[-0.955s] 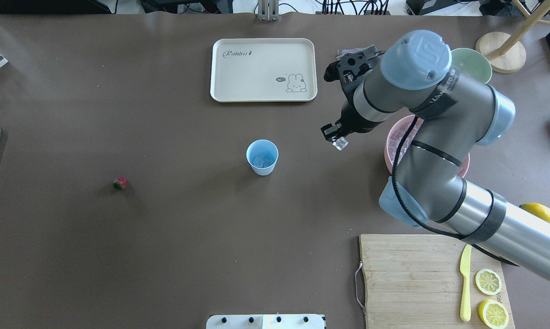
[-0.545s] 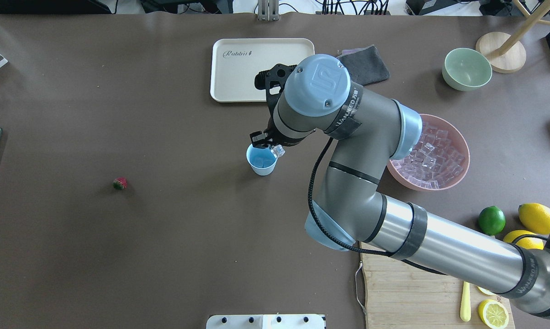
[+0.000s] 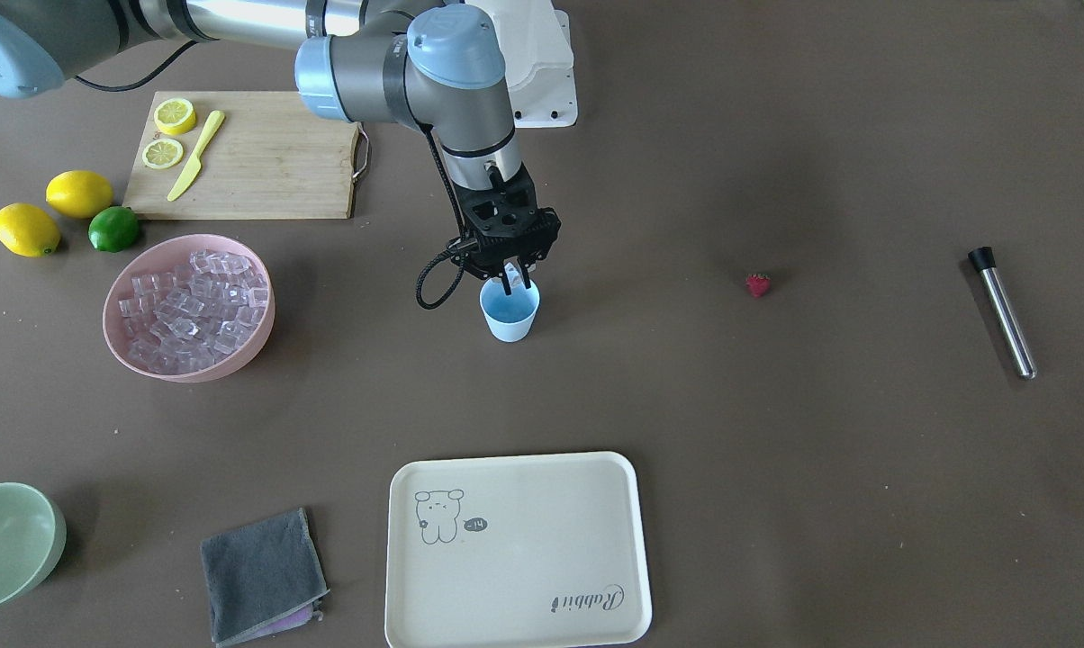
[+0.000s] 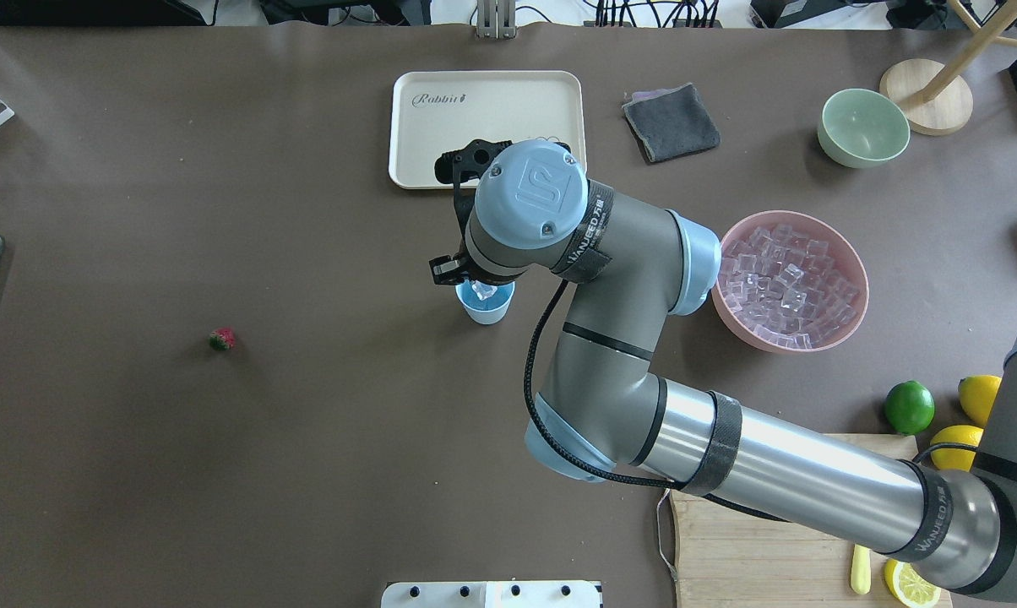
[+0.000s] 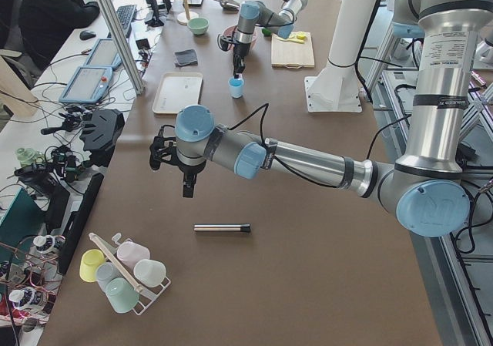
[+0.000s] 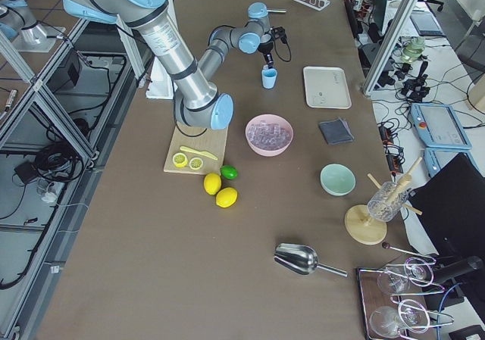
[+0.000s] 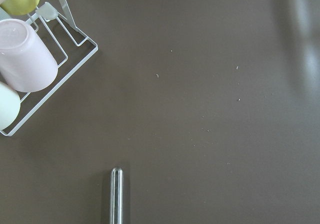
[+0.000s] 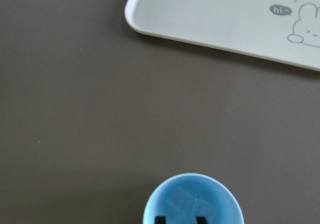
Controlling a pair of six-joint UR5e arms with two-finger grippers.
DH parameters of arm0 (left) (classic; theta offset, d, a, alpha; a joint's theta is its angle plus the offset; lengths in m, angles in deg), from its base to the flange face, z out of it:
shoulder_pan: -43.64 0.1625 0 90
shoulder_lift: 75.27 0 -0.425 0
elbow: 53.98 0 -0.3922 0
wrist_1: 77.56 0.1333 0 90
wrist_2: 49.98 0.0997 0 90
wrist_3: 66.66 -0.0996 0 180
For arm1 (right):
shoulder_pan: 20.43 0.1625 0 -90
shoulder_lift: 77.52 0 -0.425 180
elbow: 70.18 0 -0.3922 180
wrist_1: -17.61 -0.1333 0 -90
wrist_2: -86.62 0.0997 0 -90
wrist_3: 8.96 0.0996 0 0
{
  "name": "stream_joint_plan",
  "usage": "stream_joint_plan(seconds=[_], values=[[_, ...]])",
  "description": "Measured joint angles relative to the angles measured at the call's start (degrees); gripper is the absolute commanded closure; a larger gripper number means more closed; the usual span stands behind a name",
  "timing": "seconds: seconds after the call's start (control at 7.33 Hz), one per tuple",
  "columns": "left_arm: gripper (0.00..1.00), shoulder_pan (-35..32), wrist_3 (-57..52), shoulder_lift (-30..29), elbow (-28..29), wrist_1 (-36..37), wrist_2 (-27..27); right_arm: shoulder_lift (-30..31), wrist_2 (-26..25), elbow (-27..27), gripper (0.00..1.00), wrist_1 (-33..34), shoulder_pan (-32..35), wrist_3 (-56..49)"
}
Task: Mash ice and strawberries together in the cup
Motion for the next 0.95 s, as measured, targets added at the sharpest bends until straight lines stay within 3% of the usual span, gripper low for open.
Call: stream_joint_plan(seconds=[0.14,0.55,0.68,0.95], values=[[0.02,0.0,0.0,0.0,0.0,0.0,0.0,0.1,-0.7,-0.2,0.01,-1.3,0.0,0.3],[0.02,0.2,0.1,-0.1,-0.1,0.1,0.1,1.3,-0.7,0.8,0.00,-1.4,2.2,2.1],[0.02,0.7,0.5,-0.5,-0.3,0.1,0.2,4.2,1.2,3.5,0.00,-0.1,5.1,2.1],[0.02,5.0,3.1,-3.1,-1.2,0.0,1.5,12.6,13.0,7.9,0.00,0.9,17.1,0.5]])
